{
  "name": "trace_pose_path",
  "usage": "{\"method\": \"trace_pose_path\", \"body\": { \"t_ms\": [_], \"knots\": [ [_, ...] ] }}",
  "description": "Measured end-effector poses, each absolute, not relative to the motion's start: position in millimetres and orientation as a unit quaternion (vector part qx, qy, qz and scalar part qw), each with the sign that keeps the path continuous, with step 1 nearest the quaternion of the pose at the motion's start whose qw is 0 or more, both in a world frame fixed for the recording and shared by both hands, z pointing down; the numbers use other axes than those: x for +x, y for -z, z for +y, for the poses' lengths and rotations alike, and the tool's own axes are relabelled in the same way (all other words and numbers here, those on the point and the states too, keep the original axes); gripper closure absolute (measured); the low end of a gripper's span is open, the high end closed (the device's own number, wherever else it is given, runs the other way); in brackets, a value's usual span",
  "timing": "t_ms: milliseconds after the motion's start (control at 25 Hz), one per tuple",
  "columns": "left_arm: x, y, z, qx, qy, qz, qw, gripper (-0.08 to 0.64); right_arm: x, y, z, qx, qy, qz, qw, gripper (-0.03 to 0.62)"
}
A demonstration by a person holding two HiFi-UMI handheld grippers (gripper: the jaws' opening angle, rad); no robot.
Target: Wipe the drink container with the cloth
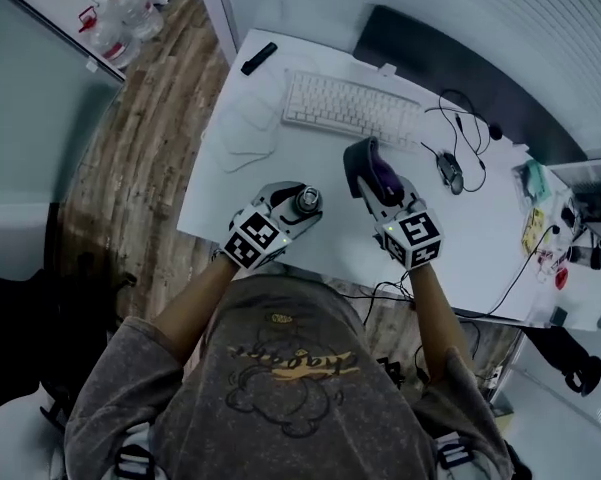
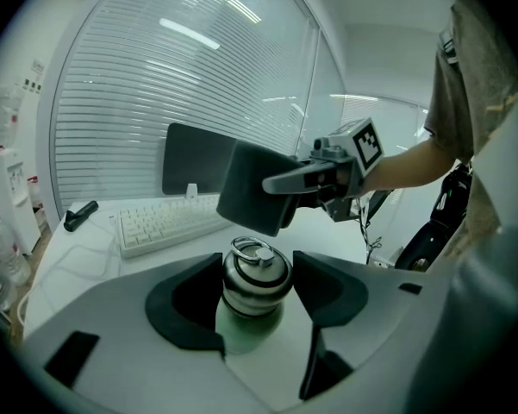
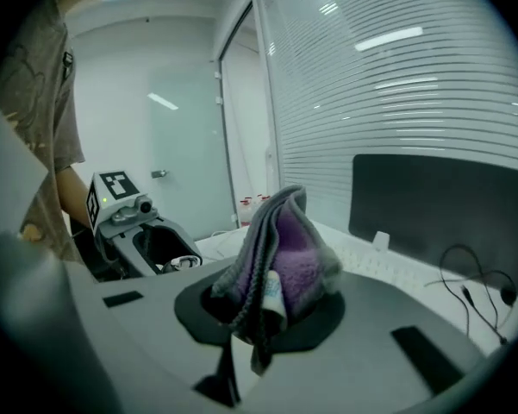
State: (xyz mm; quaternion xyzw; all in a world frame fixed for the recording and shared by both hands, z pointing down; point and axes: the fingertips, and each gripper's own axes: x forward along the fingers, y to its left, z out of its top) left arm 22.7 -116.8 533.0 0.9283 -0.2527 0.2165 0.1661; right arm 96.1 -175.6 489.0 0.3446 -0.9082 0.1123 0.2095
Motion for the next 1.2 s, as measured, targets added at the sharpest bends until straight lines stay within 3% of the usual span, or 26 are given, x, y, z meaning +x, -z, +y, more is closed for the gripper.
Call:
{"method": "trace_pose_path", "body": {
  "t_ms": [520, 1200],
  "knots": [
    [21, -532, -117, 0.925, -0.197, -0.269, 0.185, 0.296, 13, -552, -193, 0.027, 0.046, -0.933, 0.355, 0.538],
    [21, -532, -117, 0.922, -0.18, -0.28, 0.199, 0.295, -10, -596, -167, -0.22, 0.141, -0.877, 0.404, 0.54]
  ]
}}
